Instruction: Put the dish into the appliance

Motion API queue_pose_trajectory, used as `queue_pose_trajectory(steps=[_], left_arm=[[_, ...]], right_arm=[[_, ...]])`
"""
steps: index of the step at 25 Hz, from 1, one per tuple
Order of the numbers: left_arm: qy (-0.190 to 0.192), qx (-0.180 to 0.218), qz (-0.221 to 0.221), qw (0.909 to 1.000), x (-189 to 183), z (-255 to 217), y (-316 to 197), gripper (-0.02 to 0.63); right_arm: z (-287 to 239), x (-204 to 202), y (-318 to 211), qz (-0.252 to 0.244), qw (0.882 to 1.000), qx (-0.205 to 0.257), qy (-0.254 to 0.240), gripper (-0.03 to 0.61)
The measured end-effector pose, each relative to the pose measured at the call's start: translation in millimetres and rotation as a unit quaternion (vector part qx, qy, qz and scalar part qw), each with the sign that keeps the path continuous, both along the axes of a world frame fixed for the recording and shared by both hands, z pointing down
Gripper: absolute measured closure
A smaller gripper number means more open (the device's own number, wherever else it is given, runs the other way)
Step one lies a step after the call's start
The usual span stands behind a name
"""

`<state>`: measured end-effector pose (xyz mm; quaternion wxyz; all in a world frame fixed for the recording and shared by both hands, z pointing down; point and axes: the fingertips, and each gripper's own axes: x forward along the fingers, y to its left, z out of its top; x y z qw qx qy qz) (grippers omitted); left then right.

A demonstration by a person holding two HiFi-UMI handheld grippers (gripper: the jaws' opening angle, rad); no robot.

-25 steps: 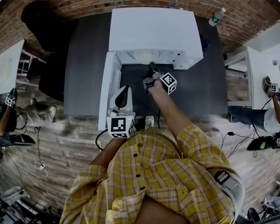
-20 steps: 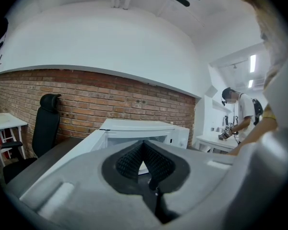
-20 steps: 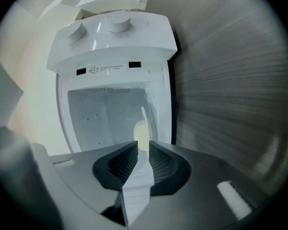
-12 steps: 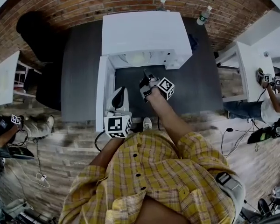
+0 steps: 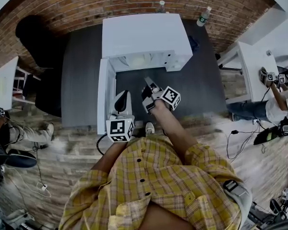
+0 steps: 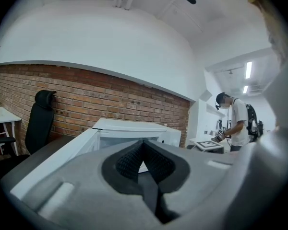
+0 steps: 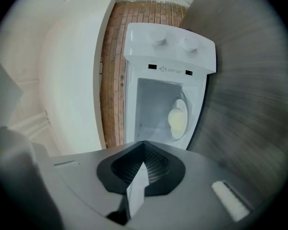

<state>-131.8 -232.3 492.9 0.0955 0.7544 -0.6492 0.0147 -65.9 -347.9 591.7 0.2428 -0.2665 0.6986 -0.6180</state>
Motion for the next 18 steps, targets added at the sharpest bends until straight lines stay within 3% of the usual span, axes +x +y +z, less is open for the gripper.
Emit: queue_pose_trajectory(steps=[4,11,16,18], left_arm=[[0.002,0.003,0.003,1.0,4,0,2,0.617],[0.001,0.009,0.008,0.9999,6,-4,7,0.617],[0.002,0.007,0.009,0.9999,8,-2,9,0.617],[0.002,0.007,0.01,0.9999,10,-1,10,0.617]], right_arm=[[-22,-1,21,-0.027,0.997,0.055,0.051,0.584],[-55,-6,50,-0.068,0.976,0.157,0.135,0.582],[-76,-8,66,-0.089,0.947,0.238,0.199,0.581],[-84,-9,73,-0.092,0.93,0.273,0.228,0.581]])
